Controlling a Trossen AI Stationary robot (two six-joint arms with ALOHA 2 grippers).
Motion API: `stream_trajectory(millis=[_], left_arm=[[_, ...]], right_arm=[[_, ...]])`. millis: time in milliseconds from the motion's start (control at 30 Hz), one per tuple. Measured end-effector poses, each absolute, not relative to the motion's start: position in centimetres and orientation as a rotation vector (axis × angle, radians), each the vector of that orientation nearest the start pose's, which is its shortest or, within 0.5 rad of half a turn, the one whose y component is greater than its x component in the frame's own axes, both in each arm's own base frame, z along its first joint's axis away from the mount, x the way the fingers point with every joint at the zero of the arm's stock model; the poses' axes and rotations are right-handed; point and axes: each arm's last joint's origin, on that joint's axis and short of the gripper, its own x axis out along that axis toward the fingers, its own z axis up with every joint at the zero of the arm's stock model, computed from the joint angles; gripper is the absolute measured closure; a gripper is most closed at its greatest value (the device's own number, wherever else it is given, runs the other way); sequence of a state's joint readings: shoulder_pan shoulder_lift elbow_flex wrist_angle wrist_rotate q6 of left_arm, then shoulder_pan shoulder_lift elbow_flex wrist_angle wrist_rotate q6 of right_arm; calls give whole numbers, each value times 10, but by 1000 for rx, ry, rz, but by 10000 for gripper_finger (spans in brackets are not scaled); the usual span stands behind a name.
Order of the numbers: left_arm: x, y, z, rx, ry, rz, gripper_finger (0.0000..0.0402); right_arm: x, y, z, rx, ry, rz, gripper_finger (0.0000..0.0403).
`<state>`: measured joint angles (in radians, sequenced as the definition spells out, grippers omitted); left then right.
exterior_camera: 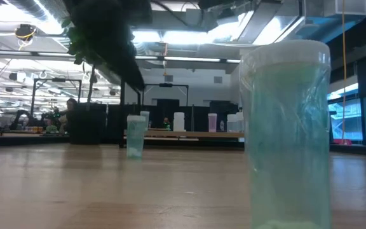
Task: Pick and place medicine bottles onto shelf by color
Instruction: Put the bottom left blue medicine bottle on the shelf aligned with the other blue medicine bottle
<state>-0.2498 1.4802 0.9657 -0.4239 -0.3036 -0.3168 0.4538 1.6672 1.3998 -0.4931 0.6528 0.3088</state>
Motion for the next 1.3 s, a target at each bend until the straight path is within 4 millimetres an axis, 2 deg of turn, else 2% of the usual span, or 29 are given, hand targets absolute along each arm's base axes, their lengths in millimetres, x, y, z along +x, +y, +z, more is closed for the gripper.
stream_trajectory(millis=[267,433,667,1000,1300], left_arm=[[250,-77,261,52,769,253,138],[224,-90,274,48,750,262,138],[202,-111,271,51,750,307,138],[176,-130,265,-4,809,300,138],[153,-149,264,-23,751,303,138]], right_arm=[[335,144,297,-100,604,-283,198],[335,144,297,-97,599,-282,198],[335,144,298,-96,598,-282,198],[335,144,298,-96,598,-283,198],[336,144,298,-64,584,-289,198]])
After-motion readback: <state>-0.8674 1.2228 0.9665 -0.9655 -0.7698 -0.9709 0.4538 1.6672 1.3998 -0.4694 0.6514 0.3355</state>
